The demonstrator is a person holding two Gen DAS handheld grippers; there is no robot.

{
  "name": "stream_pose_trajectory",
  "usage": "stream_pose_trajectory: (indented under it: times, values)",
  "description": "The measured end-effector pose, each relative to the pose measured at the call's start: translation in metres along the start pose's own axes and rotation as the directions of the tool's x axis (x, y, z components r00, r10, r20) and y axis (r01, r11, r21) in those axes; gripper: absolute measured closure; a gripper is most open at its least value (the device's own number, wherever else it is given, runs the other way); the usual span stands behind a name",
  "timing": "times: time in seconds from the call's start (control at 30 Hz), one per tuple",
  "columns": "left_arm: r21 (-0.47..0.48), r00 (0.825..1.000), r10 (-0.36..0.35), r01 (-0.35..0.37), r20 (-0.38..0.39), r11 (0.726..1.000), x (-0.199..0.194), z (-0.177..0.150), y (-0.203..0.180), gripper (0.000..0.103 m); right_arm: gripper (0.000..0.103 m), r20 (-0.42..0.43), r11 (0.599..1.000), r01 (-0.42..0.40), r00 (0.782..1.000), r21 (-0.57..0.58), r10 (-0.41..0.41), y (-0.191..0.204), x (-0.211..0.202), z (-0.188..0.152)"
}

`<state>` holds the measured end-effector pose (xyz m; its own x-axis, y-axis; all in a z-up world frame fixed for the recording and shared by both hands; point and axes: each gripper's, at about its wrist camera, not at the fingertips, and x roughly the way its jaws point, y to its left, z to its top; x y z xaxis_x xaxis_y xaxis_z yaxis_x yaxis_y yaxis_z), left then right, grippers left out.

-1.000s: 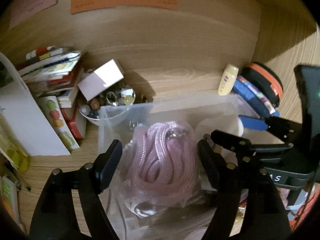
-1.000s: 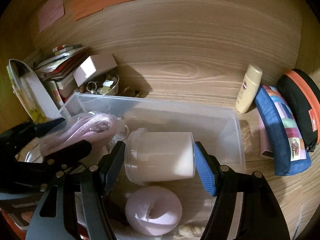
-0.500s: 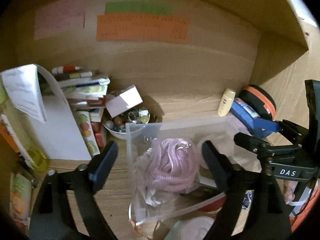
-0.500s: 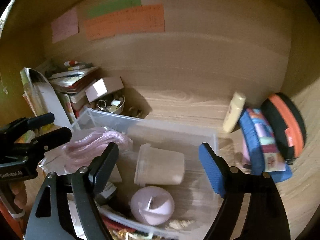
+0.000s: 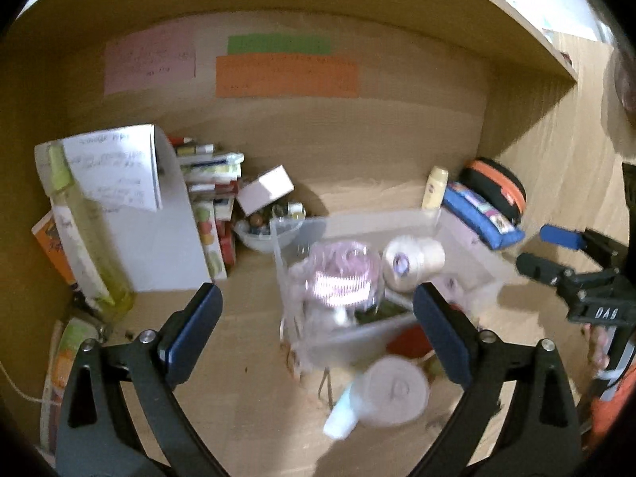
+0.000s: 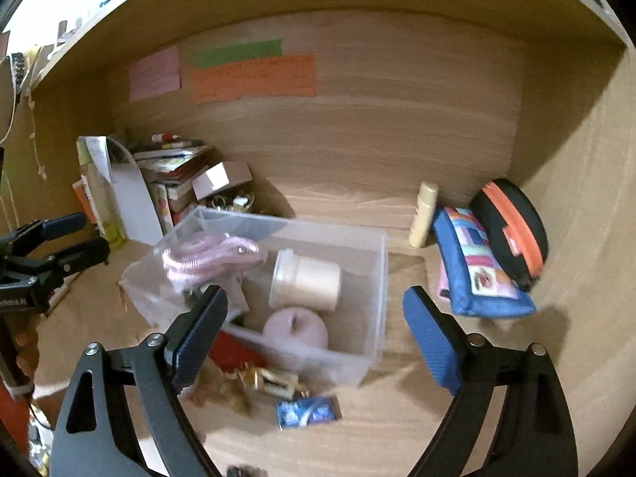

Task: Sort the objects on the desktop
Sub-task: 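Grasp the white round lid with the left tool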

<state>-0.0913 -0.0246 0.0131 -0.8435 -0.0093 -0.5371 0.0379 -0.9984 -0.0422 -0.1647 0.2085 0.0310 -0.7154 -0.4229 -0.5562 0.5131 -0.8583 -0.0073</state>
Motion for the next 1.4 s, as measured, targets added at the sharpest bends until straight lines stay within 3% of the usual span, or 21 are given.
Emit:
stream_pose_trajectory:
  times: [0.13, 0.53, 0.77, 0.87, 0.97, 1.0, 1.13, 1.3, 1.4]
  values:
    - [0.025, 0.999, 0.026, -0.025, -0.019, 0.999, -0.006, -0.019, -0.002, 0.005, 0.014, -0.012, 1.000, 0.031, 0.999, -0.003, -0.031, -0.004, -0.008, -0.013]
    - [0.082, 0.986, 0.008, 0.006, -0.168, 0.997, -0.002, -0.079, -0.018, 0.005, 0.014, -0.121, 0.995, 0.070, 0.990, -0.066, -0.077, -0.002, -0.017, -0.086]
    - [0.108, 0.977, -0.011, 0.035, -0.211, 0.994, 0.006, -0.095, -0.032, 0.005, 0.014, -0.165, 0.999, 0.003, 0.986, -0.039, -0.010, 0.005, -0.023, -0.115]
    - [0.132, 0.974, -0.047, 0.078, -0.221, 0.988, 0.013, -0.094, -0.041, 0.006, 0.015, -0.177, 0.998, -0.043, 0.984, -0.044, 0.034, 0.014, -0.023, -0.123]
    - [0.164, 0.971, -0.058, 0.098, -0.232, 0.982, 0.021, -0.092, -0.051, 0.021, 0.017, -0.193, 0.996, -0.074, 0.979, -0.050, 0.063, 0.025, -0.019, -0.127]
    - [0.170, 0.969, -0.060, 0.102, -0.239, 0.980, 0.023, -0.091, -0.054, 0.026, 0.018, -0.197, 0.995, -0.083, 0.978, -0.057, 0.071, 0.030, -0.018, -0.128]
    - [0.193, 0.964, -0.064, 0.116, -0.257, 0.974, 0.035, -0.089, -0.062, 0.026, 0.039, -0.225, 0.989, -0.127, 0.968, -0.069, 0.109, 0.042, -0.011, -0.131]
    - [0.210, 0.963, -0.051, 0.110, -0.266, 0.972, 0.049, -0.083, -0.067, 0.026, 0.051, -0.245, 0.986, -0.150, 0.961, -0.077, 0.127, 0.048, -0.002, -0.131]
    - [0.220, 0.958, -0.041, 0.106, -0.283, 0.970, 0.060, -0.082, -0.068, 0.027, 0.063, -0.253, 0.985, -0.161, 0.957, -0.060, 0.141, 0.047, 0.004, -0.130]
